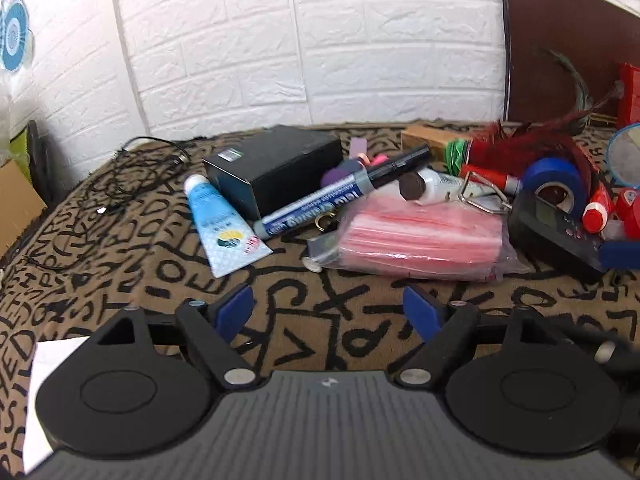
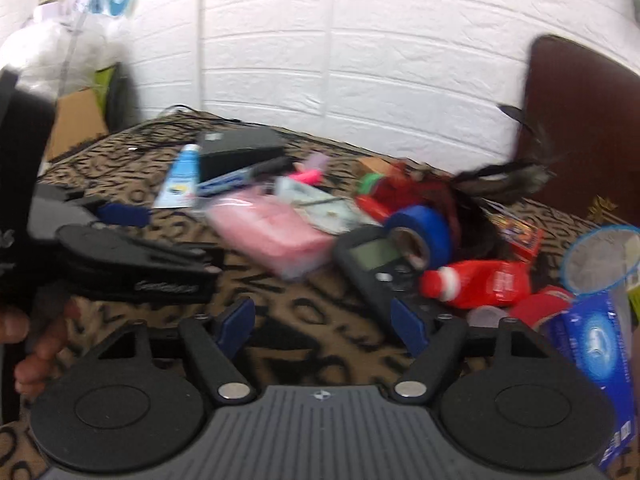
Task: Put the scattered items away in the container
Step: 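Lower the right tool over the black digital scale while the left tool approaches the pink bag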
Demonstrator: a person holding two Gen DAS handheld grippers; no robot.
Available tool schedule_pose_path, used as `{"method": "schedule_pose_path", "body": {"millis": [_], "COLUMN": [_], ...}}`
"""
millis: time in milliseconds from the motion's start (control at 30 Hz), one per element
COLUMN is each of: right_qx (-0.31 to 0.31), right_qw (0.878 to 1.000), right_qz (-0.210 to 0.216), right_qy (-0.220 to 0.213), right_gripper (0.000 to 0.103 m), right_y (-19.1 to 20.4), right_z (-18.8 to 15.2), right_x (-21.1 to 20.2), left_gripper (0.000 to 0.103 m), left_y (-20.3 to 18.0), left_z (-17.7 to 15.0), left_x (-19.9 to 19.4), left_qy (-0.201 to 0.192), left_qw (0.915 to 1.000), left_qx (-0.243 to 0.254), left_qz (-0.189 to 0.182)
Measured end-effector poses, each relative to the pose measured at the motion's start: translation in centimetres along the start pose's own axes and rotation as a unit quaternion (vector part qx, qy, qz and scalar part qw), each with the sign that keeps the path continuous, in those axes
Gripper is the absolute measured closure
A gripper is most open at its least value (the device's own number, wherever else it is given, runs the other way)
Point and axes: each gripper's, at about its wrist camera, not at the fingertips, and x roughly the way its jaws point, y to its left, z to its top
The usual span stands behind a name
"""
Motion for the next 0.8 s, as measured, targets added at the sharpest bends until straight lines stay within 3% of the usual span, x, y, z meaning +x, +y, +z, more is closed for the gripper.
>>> {"method": "schedule_pose_path", "body": {"millis": [233,300,400,500,600,800], "right_qx": [0.018,0.018,0.023,0.011,-0.006,0.007], "right_qw": [0.999,0.999,0.999,0.998,0.998,0.999], "right_qz": [-0.025,-0.022,-0.001,0.043,0.045,0.023], "right_qy": [0.024,0.030,0.031,0.034,0.031,0.022], "right_gripper": [0.028,0.023,0.023,0.022,0.027,0.028], "right_y": [-3.3,-3.8,-4.3,-3.6,-3.0,-3.2], "right_z": [-0.1,0.0,0.1,-0.1,-0.3,-0.1], "right_x": [2.1,3.0,3.7,3.3,2.7,3.3], "left_gripper": [0.016,0.013,0.005,0.004,0.012,0.012], "left_y": [-0.8,-1.0,-0.9,-0.1,1.0,1.0], "left_z": [0.7,0.9,1.2,1.4,1.1,-0.9], "left_x": [1.2,1.5,2.2,2.7,2.6,0.1], "left_qy": [0.001,0.001,-0.001,-0.001,-0.002,-0.048], "left_qw": [0.9999,0.9997,0.9992,0.9987,0.9997,0.9987], "left_qx": [0.003,0.004,0.000,-0.009,-0.015,0.019], "left_qz": [0.013,0.023,0.041,0.049,0.019,0.004]}}
